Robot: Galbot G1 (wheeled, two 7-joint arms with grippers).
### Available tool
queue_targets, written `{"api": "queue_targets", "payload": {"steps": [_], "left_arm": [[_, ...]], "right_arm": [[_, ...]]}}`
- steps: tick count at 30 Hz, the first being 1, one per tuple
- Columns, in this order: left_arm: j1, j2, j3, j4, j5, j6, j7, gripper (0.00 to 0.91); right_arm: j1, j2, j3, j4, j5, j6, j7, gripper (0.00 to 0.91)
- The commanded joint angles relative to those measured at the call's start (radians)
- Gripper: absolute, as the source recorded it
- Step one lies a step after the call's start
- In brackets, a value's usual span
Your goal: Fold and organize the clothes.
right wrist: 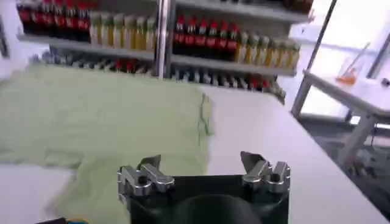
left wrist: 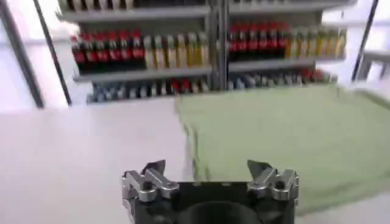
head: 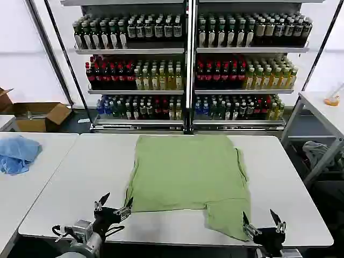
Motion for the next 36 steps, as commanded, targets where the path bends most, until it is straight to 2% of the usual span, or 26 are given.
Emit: {"api": "queue_targets", "payload": {"steps": [1,8,9,10,11,12,13,22,27,36], "left_arm": [[-0.108,0.069,0.065,0.139,-0.057,0.065,-0.005,0.907],[-0.109,0.058,0.080,0.138,-0.089,0.064,-0.002,0.907],[-0.108,0.058,0.081,0.137,-0.090,0.063,-0.002,0.544],[-0.107,0.058,0.080,0.135,-0.098,0.063,-0.003,0.020],[-0.106,0.060,0.079,0.133,-0.105,0.063,-0.002,0.020],[-0.104,0.061,0.078,0.129,-0.110,0.063,-0.002,0.030],[-0.101,0.064,0.074,0.124,-0.118,0.063,-0.001,0.030],[-0.088,0.064,0.044,0.129,-0.227,0.055,0.030,0.030],[-0.081,0.061,0.031,0.123,-0.278,0.042,0.049,0.020],[-0.030,0.046,-0.011,0.026,-0.323,-0.006,0.080,0.020]], "right_arm": [[0.023,0.009,-0.041,-0.040,0.004,-0.052,0.011,0.907],[0.065,0.017,-0.055,-0.068,0.062,-0.058,0.020,0.907],[0.066,0.018,-0.057,-0.071,0.067,-0.059,0.020,0.907],[0.067,0.019,-0.060,-0.077,0.078,-0.058,0.022,0.907],[0.069,0.021,-0.061,-0.079,0.084,-0.058,0.026,0.685],[0.070,0.022,-0.062,-0.084,0.098,-0.058,0.029,0.101],[0.070,0.023,-0.065,-0.088,0.114,-0.058,0.031,0.000],[0.081,0.031,-0.072,-0.105,0.183,-0.075,0.040,0.000],[0.073,0.029,-0.067,-0.090,0.196,-0.070,0.024,0.000],[0.024,0.018,-0.033,-0.017,0.175,0.004,-0.022,0.000]]}}
